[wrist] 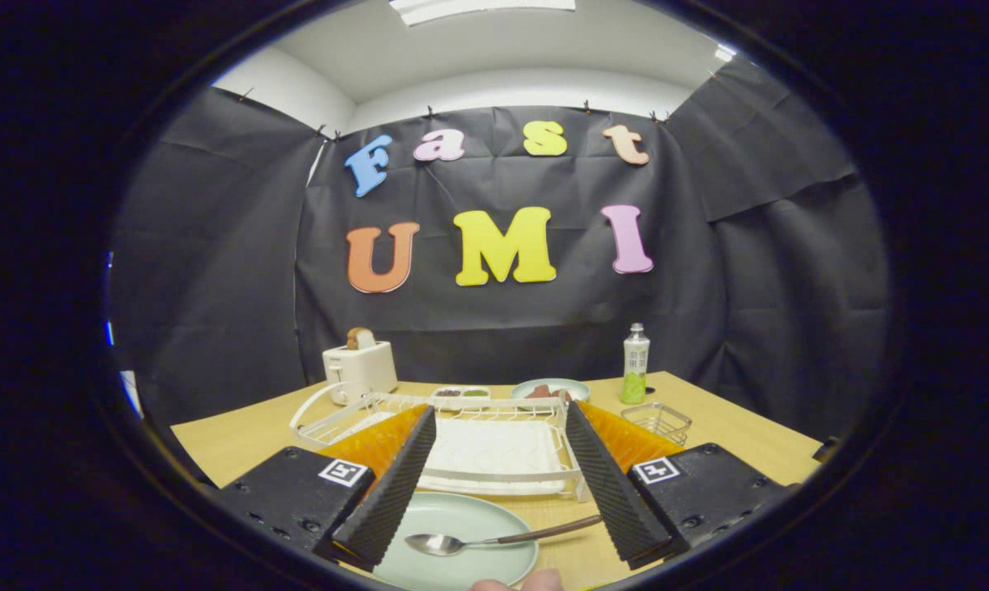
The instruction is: Take the plate from the dish rack, then take the spoon from the basket and place it into the plate.
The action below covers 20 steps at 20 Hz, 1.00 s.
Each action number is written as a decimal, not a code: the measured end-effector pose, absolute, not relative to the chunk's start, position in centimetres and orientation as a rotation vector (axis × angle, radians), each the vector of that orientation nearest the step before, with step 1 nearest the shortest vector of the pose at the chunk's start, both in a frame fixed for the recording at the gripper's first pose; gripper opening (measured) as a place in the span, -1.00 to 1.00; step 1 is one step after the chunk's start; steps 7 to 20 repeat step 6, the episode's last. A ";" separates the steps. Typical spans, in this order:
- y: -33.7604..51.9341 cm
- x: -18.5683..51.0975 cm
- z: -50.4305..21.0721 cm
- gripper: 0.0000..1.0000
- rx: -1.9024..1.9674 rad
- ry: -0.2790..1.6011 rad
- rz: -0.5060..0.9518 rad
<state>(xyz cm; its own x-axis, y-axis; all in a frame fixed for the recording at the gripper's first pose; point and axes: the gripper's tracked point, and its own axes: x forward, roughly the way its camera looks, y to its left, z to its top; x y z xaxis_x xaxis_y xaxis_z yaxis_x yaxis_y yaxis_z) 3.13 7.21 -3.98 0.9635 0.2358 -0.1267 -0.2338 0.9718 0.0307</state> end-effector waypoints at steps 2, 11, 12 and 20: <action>6.9 2.5 -3.7 1.00 -0.003 0.127 0.223; 6.4 0.8 -2.7 1.00 -0.028 0.101 0.178; 6.4 0.8 -2.7 1.00 -0.028 0.101 0.178; 6.4 0.8 -2.7 1.00 -0.028 0.101 0.178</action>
